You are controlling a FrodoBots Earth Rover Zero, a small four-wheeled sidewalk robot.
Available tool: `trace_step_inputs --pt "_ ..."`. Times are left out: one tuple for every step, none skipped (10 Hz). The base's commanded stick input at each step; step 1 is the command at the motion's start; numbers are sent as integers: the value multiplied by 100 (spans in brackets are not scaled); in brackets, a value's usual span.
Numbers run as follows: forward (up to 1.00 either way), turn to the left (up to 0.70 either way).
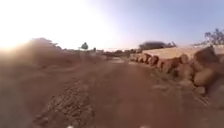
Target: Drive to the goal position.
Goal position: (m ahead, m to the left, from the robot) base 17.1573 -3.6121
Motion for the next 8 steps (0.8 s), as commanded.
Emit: trace_step_inputs --pt "69 0" --pt "69 0" --pt "69 0" --pt "69 0" --pt "69 -21" --pt "69 -34" --pt "69 -34" --pt "69 -34"
